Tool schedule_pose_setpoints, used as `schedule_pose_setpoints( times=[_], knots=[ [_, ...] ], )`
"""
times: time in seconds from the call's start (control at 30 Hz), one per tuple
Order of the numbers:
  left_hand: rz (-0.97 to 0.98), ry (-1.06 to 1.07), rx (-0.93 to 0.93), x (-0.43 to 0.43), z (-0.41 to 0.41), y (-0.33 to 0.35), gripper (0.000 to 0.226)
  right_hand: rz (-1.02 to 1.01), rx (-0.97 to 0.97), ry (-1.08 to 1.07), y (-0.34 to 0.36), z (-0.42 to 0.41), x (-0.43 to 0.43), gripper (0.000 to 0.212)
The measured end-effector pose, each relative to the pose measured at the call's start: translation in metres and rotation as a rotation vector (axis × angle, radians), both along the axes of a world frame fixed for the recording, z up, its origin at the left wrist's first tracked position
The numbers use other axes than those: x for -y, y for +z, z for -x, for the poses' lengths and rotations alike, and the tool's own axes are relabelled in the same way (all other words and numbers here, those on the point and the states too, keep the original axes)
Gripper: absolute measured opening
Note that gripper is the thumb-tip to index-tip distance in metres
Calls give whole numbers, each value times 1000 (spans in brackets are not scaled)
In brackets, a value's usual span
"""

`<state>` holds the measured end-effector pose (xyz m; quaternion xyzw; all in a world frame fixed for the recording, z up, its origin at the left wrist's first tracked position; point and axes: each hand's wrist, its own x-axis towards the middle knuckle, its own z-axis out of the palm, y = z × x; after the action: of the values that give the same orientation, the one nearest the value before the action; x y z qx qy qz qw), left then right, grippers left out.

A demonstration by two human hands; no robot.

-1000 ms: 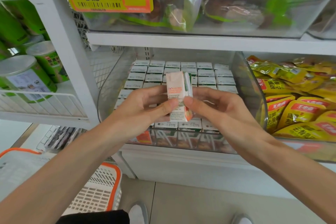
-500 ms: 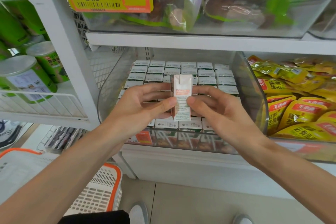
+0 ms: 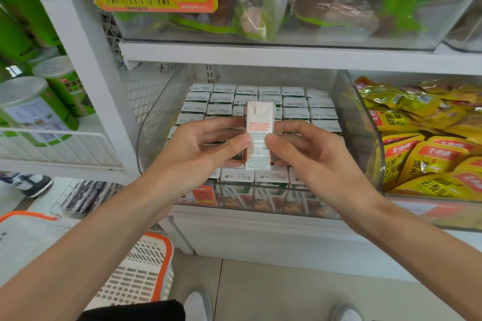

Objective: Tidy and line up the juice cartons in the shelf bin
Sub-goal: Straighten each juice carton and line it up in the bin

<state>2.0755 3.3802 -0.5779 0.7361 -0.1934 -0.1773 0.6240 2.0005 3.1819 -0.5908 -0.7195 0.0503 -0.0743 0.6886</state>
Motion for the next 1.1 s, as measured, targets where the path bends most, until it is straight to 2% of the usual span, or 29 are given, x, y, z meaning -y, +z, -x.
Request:
schedule_pose_setpoints(
  times=[0.3, 0.53, 0.73, 0.87, 0.97, 1.1],
  knots=[
    [14, -8, 15, 2, 1, 0, 39, 107, -32, -63, 7, 3, -1, 15],
    [38, -30, 12, 3, 3, 0, 35, 75, 9, -65, 7, 3, 2, 20],
    [36, -13, 23, 6, 3, 0, 38, 68, 42, -54, 2, 2, 7, 36],
    [55, 20, 34, 4, 1, -2, 35, 27, 22, -20, 0, 3, 10, 25],
    [66, 35, 41, 5, 1, -4, 32, -39, -11, 60, 2, 4, 10, 30],
    [50, -30, -50, 7, 2, -5, 32, -153, -46, 99, 6, 2, 9, 35]
  ],
)
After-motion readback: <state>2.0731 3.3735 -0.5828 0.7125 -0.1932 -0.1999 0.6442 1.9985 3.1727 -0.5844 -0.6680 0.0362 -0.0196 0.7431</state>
